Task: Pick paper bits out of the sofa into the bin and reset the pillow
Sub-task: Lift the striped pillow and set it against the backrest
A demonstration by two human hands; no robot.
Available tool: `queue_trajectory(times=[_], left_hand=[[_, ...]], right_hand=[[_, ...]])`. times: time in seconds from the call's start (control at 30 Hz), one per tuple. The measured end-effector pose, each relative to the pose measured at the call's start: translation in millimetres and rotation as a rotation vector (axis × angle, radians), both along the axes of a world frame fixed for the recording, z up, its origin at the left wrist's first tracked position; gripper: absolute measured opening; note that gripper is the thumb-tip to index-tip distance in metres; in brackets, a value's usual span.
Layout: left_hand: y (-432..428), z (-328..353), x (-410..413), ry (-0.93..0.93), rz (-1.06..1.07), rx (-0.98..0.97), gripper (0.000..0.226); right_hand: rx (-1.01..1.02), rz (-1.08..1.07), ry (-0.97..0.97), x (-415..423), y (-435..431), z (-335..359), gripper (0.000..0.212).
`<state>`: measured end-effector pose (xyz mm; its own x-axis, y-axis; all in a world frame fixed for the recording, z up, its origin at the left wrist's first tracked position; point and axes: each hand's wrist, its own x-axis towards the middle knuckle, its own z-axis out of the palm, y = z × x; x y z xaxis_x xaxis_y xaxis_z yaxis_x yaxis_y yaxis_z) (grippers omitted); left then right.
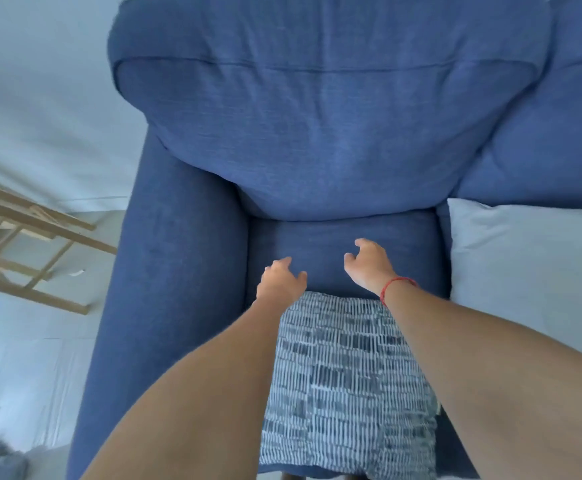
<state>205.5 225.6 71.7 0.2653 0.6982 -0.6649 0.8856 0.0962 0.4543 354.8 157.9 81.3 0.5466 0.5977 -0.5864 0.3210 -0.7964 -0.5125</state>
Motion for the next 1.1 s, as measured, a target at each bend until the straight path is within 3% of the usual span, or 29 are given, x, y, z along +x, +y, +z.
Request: queue_trajectory(times=[0.13,0.33,0.57,0.67,0.73,0.83,0.97,1.1], left_hand=[[-22.3,-22.7,14.7,0.033,-0.026,-0.060,0.065],[-37.7,-46.4,25.0,0.120,-0.045,-0.050,0.065],[-40.0,-67.7,23.6,0.224,-0.070,-0.068,0.069],[-49.6,-73.5,21.3,0.408,-0.130,-0.075,0.079],[-52.1,-69.9,21.3,0.488,-0.056,-0.119,0.093],[-54.1,-62.9,19.6,0.434,0.081,-0.248,0.115],[-41.7,-54.2,18.0,0.411,0.100,-0.218,0.122],[-34.2,-49.5,18.4,0.299,0.197,-0.122,0.074]], right_hand=[[-0.058,-0.050,0.025,20.3,-34.2,-17.6,0.044],[-0.125,-0.068,0.077,35.2,-70.7,-44.5,0.055],[-0.266,-0.089,-0.001,50.2,-96.0,-73.7,0.062],[-0.400,-0.169,0.010,48.5,-103.1,-83.5,0.072],[-0.462,-0.213,0.060,45.2,-103.7,-87.3,0.082],[-0.440,-0.278,0.156,38.6,-102.4,-88.2,0.089],[-0.398,-0.350,0.142,34.6,-95.0,-82.0,0.076],[-0.281,-0.346,0.041,39.1,-82.6,-67.4,0.019]])
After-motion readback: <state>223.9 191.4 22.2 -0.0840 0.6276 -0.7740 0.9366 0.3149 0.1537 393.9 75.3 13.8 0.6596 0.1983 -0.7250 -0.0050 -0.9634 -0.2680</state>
